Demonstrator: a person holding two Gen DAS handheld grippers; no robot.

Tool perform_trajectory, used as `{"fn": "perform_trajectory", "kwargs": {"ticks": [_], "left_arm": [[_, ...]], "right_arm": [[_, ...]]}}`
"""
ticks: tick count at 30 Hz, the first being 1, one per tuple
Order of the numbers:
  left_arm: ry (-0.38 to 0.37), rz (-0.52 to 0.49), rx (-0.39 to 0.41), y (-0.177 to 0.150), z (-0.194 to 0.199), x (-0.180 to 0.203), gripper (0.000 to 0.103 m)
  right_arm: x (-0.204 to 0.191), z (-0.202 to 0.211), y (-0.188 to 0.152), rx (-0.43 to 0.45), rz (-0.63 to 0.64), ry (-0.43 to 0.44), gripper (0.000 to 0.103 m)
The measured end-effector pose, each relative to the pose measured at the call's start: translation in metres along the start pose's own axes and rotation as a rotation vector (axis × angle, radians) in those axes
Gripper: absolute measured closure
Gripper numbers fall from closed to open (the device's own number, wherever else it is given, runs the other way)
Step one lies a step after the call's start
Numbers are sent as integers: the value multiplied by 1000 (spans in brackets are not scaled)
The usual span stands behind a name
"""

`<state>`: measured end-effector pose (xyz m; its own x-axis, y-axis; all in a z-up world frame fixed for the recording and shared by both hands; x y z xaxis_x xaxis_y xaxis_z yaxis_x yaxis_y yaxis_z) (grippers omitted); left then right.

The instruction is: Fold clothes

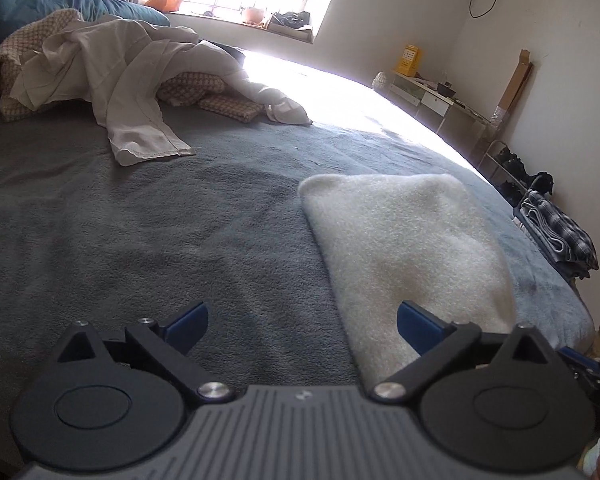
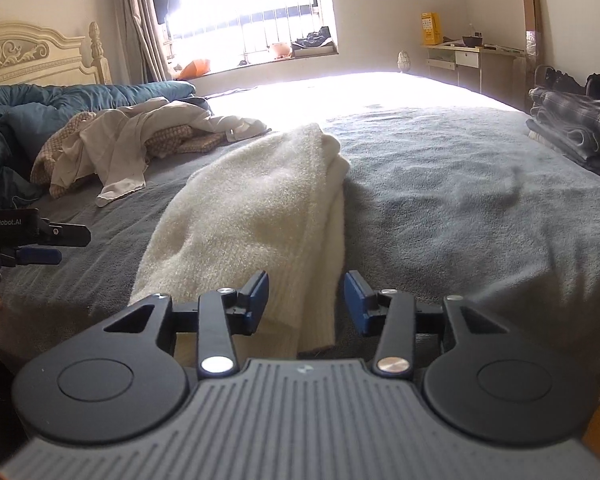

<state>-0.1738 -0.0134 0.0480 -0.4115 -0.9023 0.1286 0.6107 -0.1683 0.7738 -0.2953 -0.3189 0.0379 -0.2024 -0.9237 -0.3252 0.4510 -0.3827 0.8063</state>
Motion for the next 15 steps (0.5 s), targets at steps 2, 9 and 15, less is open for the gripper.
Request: {"fn": "perform_trajectory", "kwargs": {"ticks": [2,9,15], "left_arm": [[40,-11,-5,4,4,-4,0],[117,36,-54,3,8,-16,0],[30,90,-159,2,-20,-14,0]], "right_arm": [[-2,2,1,15,-2,3,59],[3,-2,-3,-3,-41,-8,53],[13,-6,-2,-20,-87,-7,51]]}}
Point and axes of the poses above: each gripper's, at about its wrist camera, not at the fingertips, and z roughly against the way its jaws point, x to its right, y to its top, the point moved 2 cm from there along -z, roughly the way its jaws point, and after that the axes turned 12 degrees about -z, right-handed, at the moved point
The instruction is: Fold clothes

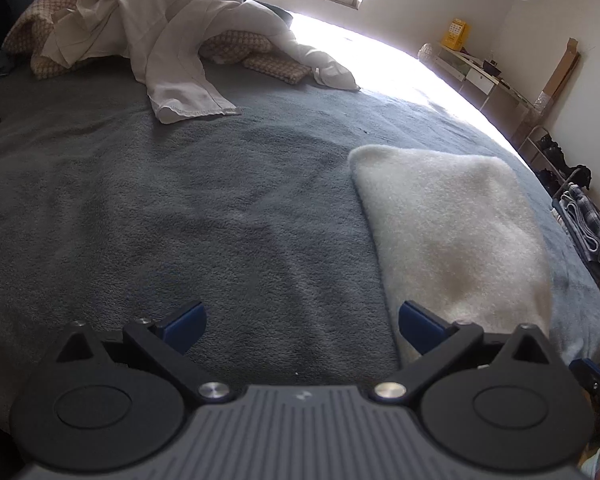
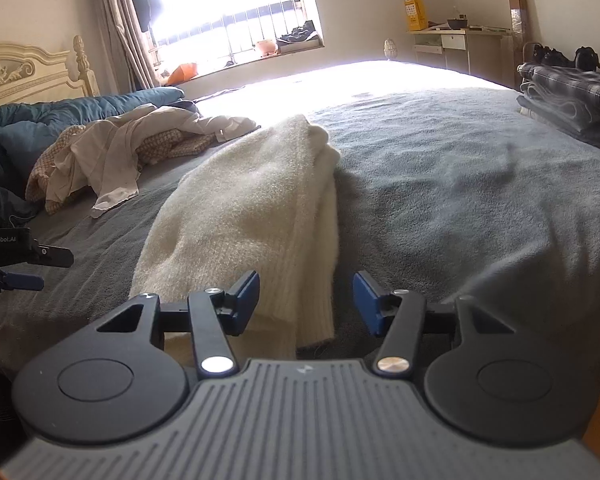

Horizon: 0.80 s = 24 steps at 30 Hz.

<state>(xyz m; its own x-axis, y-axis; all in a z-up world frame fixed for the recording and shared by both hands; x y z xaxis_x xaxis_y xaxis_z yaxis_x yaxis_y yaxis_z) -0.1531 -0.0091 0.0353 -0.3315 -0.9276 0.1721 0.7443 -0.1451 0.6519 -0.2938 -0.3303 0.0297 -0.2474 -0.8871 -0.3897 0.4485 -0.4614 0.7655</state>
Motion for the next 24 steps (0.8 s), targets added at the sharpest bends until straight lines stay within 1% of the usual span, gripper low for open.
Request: {"fn": "perform_trajectory", "kwargs": {"ticks": [2,5,9,12,17,20,22,24], "left_arm": [[-22,-2,-18,1,-10,7,0],[-10,-56,-31,6,-23,23,0],[-5,-149,-23,18,-36,49,0],[-16,-186,-14,26,-44,62,0],[-20,-223,-15,29,-63,75,0],[-20,-243,-29,26,-76,78,0],[-38,-236,-20,25,-82,77,0],[-54,-229,-21,27,-84,74,0]], "right_arm": [[-2,0,4,14,6,4,51],[-5,-1,11,32,14,15,49],[-12,-12,23,44,16,58,46],[-21,-24,31,51,37,75,45],[-31,-49,41,68,81,59,45],[-27,-69,42,47,79,49,45],[-22,-84,38,16,86,31,45],[-16,-94,34,3,84,38,42]]}}
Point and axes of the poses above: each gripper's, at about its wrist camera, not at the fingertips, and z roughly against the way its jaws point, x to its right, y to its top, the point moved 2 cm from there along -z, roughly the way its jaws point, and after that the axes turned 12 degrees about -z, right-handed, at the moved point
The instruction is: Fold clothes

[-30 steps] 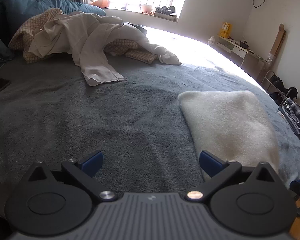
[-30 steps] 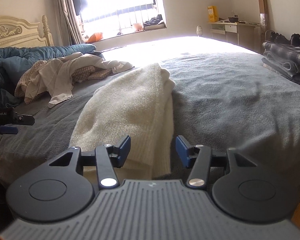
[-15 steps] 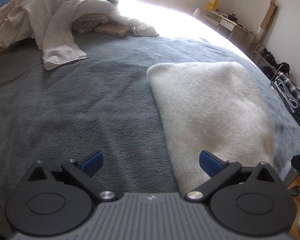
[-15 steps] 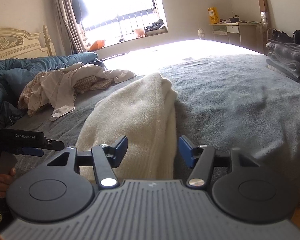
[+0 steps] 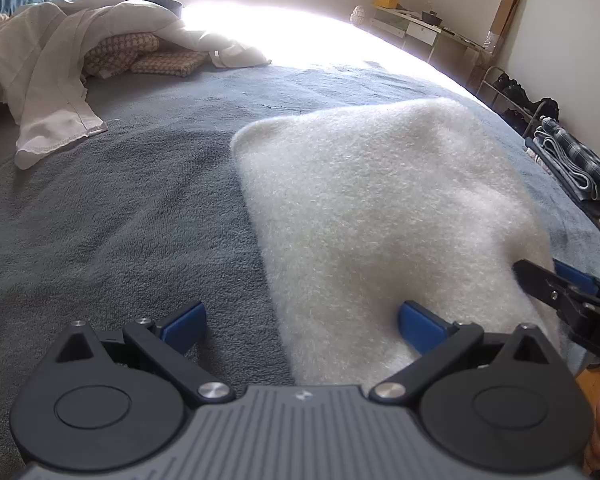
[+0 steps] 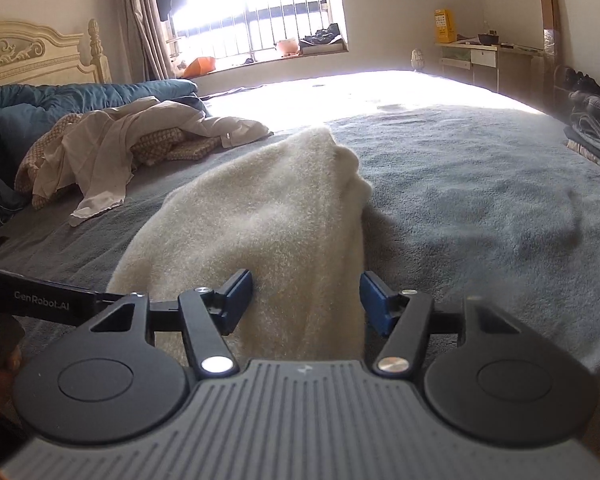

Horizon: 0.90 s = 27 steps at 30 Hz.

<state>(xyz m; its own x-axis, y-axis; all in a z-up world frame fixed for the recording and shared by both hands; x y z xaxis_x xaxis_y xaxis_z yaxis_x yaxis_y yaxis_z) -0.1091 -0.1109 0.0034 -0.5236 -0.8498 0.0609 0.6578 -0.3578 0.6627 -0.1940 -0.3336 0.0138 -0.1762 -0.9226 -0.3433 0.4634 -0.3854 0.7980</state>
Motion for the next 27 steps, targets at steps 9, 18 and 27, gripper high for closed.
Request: {"fn": "perform_trajectory", "kwargs": {"ticks": [9,18,27], "left_arm": [[50,-55,-14,13,4,11,0],[80,-81,-25,18,5,17,0],[104,-101,-27,19,6,22,0]], "right_arm": [[14,13,28,22,-111,95,34],[8,-10,38,-16,-84,81,34],[15,-25,27,-55,-70,36,32]]}}
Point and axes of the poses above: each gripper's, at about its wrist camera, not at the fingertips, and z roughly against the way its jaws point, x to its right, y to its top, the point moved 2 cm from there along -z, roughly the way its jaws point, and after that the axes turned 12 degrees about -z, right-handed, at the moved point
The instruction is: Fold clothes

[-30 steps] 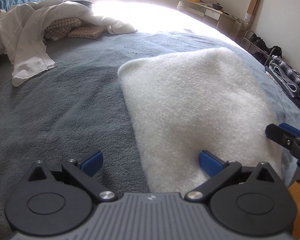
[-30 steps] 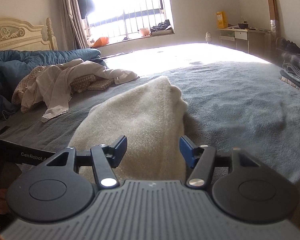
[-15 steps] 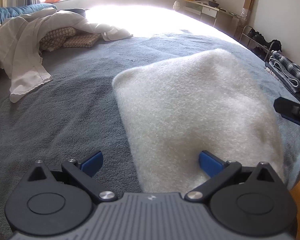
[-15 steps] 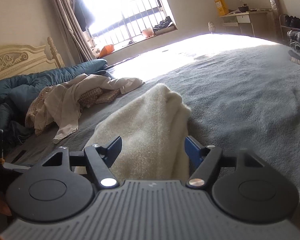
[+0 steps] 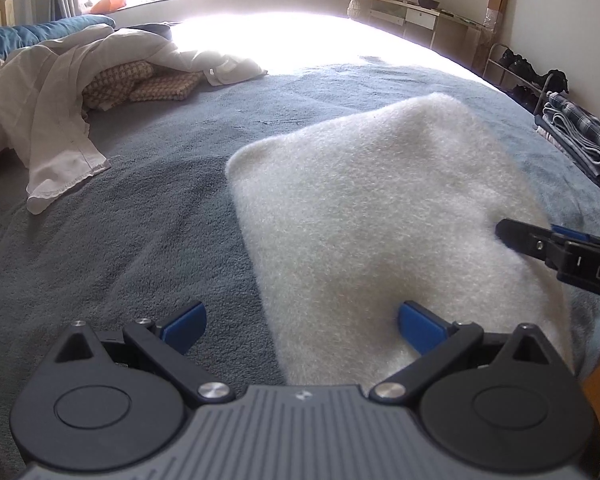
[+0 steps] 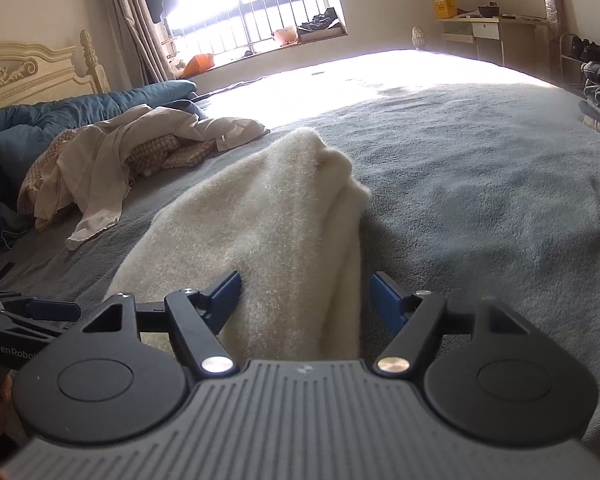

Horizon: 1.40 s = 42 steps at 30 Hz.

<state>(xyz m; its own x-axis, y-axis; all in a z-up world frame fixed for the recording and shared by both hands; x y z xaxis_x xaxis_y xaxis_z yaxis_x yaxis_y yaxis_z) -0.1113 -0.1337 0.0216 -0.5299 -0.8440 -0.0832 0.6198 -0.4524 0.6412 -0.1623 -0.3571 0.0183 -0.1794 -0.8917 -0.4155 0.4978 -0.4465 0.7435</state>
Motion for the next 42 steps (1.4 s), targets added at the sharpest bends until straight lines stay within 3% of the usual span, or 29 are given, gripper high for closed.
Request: {"fn": "perform_trajectory", "kwargs": {"ticks": [19,28,42], "left_arm": [[53,-21,4,1,2,8,0],[137,-62,23,2,7,21,0],[191,-67,4,5,9,28,0]], "right_arm": [[6,0,1,-5,-3,11,28],[9,-2,1,-8,-13,25,27],[12,-3,1,-11,-26,40,27]]}}
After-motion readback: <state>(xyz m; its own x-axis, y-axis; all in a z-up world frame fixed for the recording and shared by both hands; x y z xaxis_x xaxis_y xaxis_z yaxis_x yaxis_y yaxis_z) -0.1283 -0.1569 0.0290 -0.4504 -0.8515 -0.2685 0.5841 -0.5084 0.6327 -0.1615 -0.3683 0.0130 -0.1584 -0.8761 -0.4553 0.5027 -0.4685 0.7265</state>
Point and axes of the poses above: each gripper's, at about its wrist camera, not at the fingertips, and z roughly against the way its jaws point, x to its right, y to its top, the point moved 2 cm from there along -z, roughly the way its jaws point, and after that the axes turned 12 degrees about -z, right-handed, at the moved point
